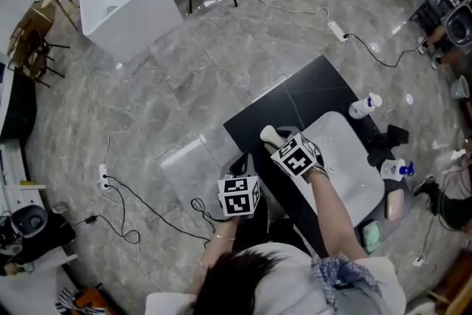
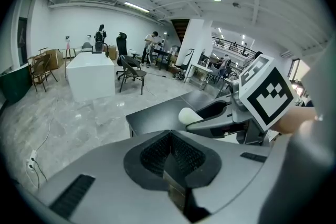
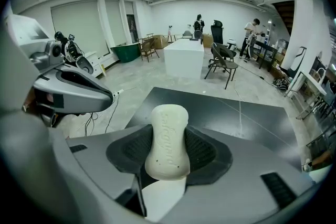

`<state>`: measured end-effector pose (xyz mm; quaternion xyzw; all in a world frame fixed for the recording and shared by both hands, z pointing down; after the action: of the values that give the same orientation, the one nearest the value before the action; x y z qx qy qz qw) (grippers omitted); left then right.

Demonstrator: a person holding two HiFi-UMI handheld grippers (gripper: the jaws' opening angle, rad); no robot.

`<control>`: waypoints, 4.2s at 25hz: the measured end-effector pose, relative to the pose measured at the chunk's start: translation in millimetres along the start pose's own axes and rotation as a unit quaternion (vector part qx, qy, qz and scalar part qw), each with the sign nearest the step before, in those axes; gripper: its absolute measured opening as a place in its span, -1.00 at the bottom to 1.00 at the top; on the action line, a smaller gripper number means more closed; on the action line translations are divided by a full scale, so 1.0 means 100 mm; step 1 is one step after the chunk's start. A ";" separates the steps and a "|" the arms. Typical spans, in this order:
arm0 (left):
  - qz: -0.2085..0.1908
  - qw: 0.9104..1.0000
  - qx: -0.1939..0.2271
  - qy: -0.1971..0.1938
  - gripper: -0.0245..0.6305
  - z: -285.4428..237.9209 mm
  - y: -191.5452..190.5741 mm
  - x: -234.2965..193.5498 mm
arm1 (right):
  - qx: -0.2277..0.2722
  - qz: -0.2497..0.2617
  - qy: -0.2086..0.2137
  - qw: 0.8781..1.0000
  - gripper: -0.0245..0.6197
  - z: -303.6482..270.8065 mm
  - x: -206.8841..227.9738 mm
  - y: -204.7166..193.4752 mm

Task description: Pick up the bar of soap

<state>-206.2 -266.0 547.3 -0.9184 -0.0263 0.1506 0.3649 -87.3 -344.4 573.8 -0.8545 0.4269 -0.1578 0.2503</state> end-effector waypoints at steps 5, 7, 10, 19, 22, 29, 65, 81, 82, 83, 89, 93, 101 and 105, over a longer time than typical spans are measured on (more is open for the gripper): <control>0.006 1.000 -0.002 0.004 -0.90 -0.05 0.05 -0.10 | -0.013 -0.008 0.010 1.000 -0.30 -0.12 0.00 0.02; 0.006 1.000 -0.002 0.003 -0.90 -0.07 0.09 -0.12 | -0.015 -0.008 0.012 1.000 -0.30 -0.15 0.02 0.04; 0.005 1.000 -0.006 0.000 -0.90 -0.11 0.09 -0.13 | -0.021 -0.009 0.011 1.000 -0.30 -0.19 0.04 0.04; 0.009 1.000 -0.010 -0.005 -0.90 -0.22 0.09 -0.18 | -0.041 -0.015 0.015 0.999 -0.30 -0.33 0.07 0.05; 0.011 1.000 -0.007 -0.004 -0.90 -0.24 0.10 -0.19 | -0.046 -0.017 0.017 0.999 -0.30 -0.36 0.07 0.02; 0.007 1.000 -0.011 0.000 -0.90 -0.27 0.11 -0.23 | -0.051 -0.018 0.022 0.998 -0.30 -0.43 0.07 0.03; 0.012 1.000 -0.016 0.001 -0.90 -0.21 0.08 -0.37 | 0.001 -0.029 0.010 1.000 -0.05 -0.31 0.07 0.11; -0.009 1.000 0.019 -0.016 -0.90 -0.01 0.11 -0.05 | 0.100 -0.106 -0.076 0.986 -0.23 0.50 -0.06 -0.01; -0.010 1.000 0.023 -0.016 -0.90 0.02 0.11 -0.03 | 0.102 -0.109 -0.079 0.986 -0.26 0.56 -0.08 -0.04; -0.011 0.999 0.026 -0.017 -0.90 0.04 0.11 0.00 | 0.104 -0.112 -0.082 0.985 -0.29 0.61 -0.10 -0.07; -0.025 0.998 0.047 -0.021 -0.90 0.22 0.13 0.21 | 0.138 -0.124 -0.113 0.976 -0.37 0.95 -0.22 -0.19; -0.032 0.998 0.055 -0.023 -0.90 0.34 0.10 0.37 | 0.175 -0.125 -0.151 0.965 -0.68 1.25 -0.30 -0.25; -0.045 0.996 0.070 -0.018 -0.90 0.59 -0.05 0.66 | 0.228 -0.137 -0.204 0.942 -0.88 1.71 -0.51 -0.51; -0.049 0.995 0.080 -0.023 -0.90 0.71 -0.10 0.80 | 0.233 -0.141 -0.216 0.938 -0.89 1.89 -0.68 -0.69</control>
<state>-150.1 -198.7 484.9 -0.8800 -0.0676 0.1550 0.4438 8.9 -198.8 452.8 -0.8373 0.1885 -0.0981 0.5038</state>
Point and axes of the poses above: the fingertips, and each gripper's own axes: z backward along the fingers, x to its right, y out of its top, the point moved 7 cm from there along z, backward along the fingers
